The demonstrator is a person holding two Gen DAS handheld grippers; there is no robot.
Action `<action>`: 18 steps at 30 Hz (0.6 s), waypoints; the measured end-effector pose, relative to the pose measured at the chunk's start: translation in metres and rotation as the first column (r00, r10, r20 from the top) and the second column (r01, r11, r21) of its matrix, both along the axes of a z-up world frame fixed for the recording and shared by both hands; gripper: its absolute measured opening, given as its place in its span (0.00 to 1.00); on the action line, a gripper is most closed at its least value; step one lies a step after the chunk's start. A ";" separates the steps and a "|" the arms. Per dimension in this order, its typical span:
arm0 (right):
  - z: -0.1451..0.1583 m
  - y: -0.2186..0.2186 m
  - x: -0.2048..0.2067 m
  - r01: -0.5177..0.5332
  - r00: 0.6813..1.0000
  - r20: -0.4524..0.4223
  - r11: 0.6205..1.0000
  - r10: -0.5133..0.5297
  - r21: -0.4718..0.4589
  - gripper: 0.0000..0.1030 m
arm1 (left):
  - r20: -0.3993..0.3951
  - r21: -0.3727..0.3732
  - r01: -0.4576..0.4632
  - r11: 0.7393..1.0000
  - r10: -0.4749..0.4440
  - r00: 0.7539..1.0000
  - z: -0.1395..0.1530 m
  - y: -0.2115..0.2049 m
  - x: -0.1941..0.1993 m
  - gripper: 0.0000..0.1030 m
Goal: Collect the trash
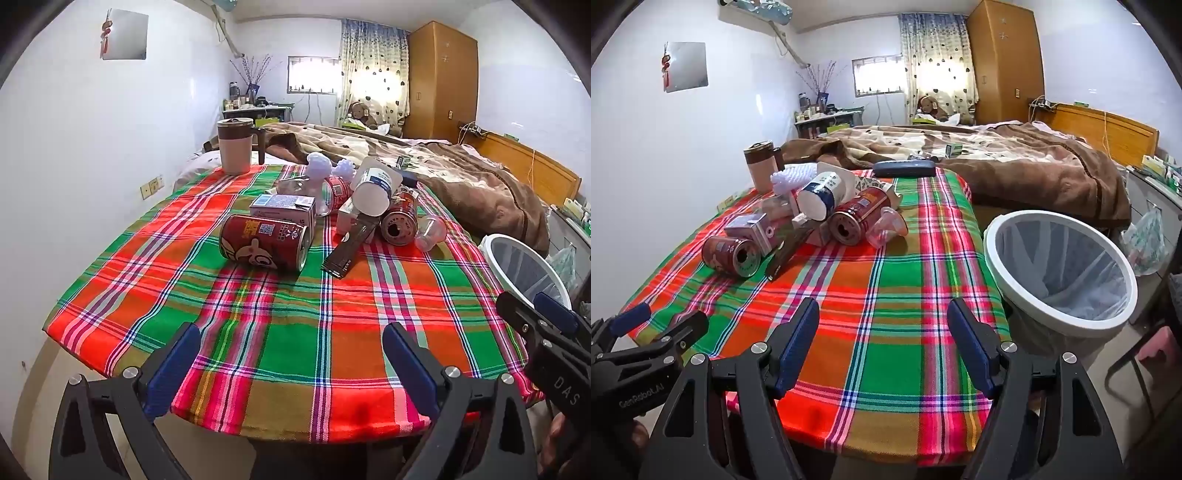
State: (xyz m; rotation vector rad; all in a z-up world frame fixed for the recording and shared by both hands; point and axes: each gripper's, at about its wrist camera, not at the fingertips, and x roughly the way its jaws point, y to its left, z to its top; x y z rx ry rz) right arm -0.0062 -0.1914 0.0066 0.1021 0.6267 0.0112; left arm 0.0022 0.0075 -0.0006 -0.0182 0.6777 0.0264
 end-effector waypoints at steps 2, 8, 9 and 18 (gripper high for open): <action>0.000 0.000 0.000 0.001 1.000 0.001 1.000 -0.001 0.001 0.71 | 0.001 0.004 0.000 1.000 0.000 1.000 0.000 0.000 0.000 0.97; 0.000 -0.001 -0.001 0.001 1.000 0.002 1.000 -0.001 0.000 0.71 | 0.009 0.005 -0.004 1.000 0.004 1.000 0.001 -0.001 -0.002 0.98; 0.000 -0.001 -0.001 0.002 1.000 0.000 1.000 -0.002 0.000 0.71 | 0.009 0.004 -0.006 1.000 0.005 1.000 0.001 -0.001 -0.002 0.97; 0.000 -0.002 -0.002 0.007 1.000 0.006 1.000 -0.007 0.002 0.71 | 0.011 0.004 -0.008 1.000 0.008 1.000 0.002 -0.001 -0.003 0.98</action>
